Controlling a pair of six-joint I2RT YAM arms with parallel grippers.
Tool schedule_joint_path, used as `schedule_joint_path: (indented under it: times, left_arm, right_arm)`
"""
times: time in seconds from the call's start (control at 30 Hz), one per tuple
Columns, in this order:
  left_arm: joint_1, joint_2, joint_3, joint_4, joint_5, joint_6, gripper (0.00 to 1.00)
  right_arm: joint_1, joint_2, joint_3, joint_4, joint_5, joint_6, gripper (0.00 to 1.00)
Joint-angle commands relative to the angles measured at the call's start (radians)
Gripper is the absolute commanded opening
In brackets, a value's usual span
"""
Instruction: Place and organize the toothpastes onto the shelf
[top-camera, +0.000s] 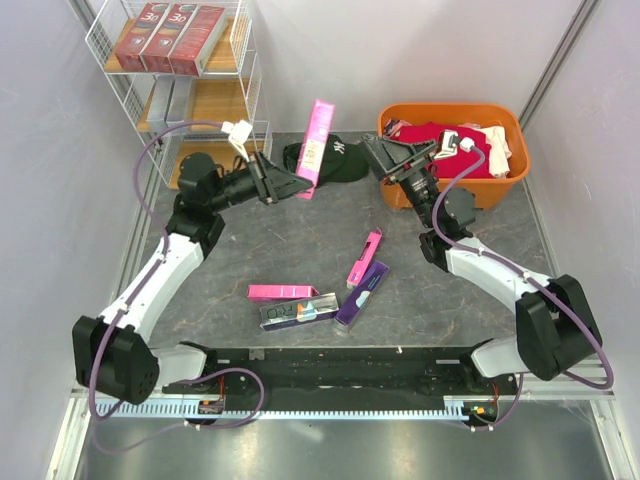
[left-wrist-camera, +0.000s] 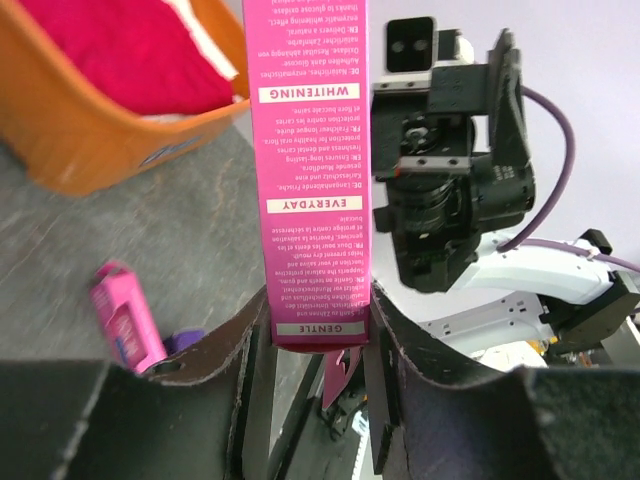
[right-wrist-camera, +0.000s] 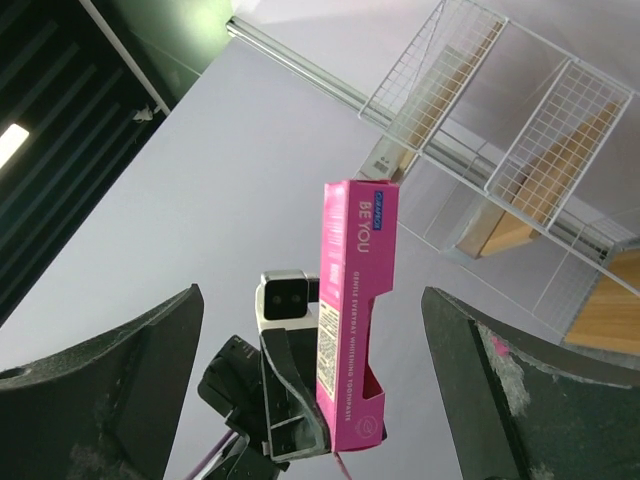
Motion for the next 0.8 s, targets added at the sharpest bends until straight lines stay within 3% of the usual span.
schedule_joint_path:
  times: [0.0, 0.3, 0.53, 0.77]
  left_arm:
    - [0.127, -0.098, -0.079, -0.043, 0.109, 0.044, 0.28]
    - [0.439, -0.176, -0.189, -0.09, 0.285, 0.024, 0.27]
    - [0.583, -0.168, -0.225, -0.09, 0.359, 0.001, 0.24]
    - [0.685, -0.107, -0.251, 0.05, 0.405, -0.118, 0.22]
  right_arm:
    - [-0.006, 0.021, 0.027, 0.043, -0.039, 0.014, 0.98]
    - [-0.015, 0.057, 0.041, 0.009, -0.091, 0.009, 0.98]
    - [-0.022, 0.054, 0.061, -0.061, -0.122, -0.02, 0.98]
    - [-0.025, 0.042, 0.07, -0.121, -0.125, -0.066, 0.98]
